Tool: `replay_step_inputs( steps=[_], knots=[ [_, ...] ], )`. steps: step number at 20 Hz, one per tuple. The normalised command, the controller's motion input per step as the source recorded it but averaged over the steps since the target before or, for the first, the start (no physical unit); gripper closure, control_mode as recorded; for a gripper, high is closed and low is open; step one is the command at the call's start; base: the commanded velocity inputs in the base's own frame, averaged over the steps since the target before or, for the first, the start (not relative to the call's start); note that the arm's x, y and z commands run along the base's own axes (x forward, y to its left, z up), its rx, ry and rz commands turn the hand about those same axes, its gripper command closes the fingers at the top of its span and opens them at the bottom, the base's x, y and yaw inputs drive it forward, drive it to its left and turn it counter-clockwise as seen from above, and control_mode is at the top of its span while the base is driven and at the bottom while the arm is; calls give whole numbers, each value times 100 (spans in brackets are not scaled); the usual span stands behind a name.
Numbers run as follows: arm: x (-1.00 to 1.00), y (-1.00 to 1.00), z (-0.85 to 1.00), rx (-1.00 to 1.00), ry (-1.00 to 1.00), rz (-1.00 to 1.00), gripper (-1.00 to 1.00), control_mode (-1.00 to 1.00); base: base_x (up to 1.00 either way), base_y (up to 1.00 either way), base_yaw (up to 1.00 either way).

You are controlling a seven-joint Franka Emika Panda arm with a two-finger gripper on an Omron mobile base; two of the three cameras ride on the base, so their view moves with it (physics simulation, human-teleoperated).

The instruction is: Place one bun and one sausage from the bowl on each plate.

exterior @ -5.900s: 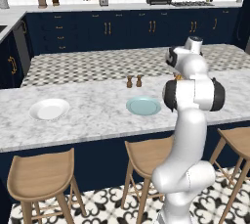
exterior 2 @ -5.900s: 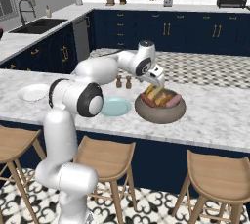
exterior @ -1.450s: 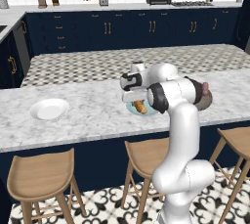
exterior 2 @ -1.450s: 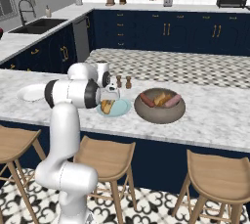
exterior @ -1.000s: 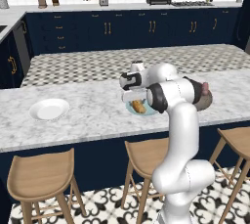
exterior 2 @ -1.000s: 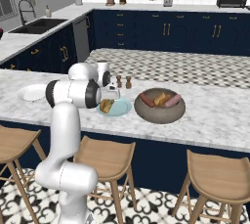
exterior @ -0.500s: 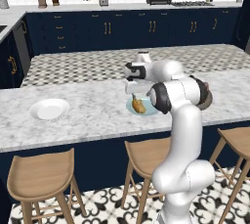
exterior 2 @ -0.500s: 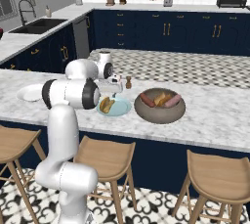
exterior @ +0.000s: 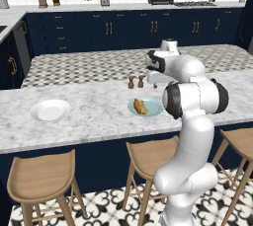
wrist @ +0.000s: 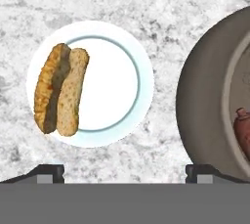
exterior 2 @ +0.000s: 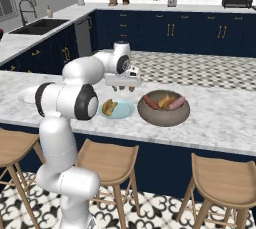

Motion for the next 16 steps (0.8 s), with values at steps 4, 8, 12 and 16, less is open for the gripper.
replay_step_inputs(
  steps=[4, 8, 12, 16],
  knots=[
    [-58, -86, 10, 0, -22, 8, -100, -100, 0, 0, 0],
    [-24, -93, 2, -3, -12, 17, -100, -100, 0, 0, 0],
    [2, -95, 0, 0, -3, 8, -100, -100, 0, 0, 0],
    [28, -20, 0, 0, 0, 6, -100, -100, 0, 0, 0]
  ],
)
